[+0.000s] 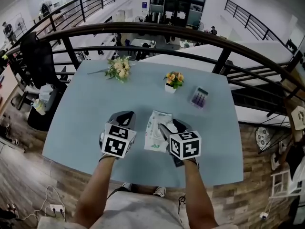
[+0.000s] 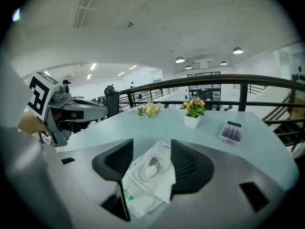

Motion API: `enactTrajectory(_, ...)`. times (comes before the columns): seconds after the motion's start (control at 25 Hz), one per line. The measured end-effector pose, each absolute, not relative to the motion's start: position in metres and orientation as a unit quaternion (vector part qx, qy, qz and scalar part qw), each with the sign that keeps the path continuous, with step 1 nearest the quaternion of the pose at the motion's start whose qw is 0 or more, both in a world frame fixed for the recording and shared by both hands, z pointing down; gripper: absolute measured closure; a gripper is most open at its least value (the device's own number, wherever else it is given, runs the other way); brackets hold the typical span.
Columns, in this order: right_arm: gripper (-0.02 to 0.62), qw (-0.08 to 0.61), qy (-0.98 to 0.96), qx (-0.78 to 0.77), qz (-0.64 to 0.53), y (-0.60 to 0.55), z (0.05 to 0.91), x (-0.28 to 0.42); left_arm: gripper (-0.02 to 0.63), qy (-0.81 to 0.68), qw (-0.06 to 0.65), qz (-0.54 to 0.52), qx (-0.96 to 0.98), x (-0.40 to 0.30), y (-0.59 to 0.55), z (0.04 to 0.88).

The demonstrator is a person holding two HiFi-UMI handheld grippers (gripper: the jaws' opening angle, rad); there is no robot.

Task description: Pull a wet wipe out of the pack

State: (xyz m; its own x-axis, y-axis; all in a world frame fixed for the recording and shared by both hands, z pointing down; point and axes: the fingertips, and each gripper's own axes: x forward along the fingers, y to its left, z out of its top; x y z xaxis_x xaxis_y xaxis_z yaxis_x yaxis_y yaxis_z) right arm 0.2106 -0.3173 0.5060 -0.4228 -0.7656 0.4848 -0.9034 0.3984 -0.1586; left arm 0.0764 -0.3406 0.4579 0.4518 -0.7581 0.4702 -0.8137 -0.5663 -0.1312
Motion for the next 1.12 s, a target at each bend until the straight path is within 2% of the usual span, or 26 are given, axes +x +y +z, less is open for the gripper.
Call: enactTrajectory(1.12,0.353,0.190,-0.800,0.499,0.273,-0.315,0.574,0.199,0.611,-0.437,0.078,0.263,0.856,0.079,-0.350,0.494)
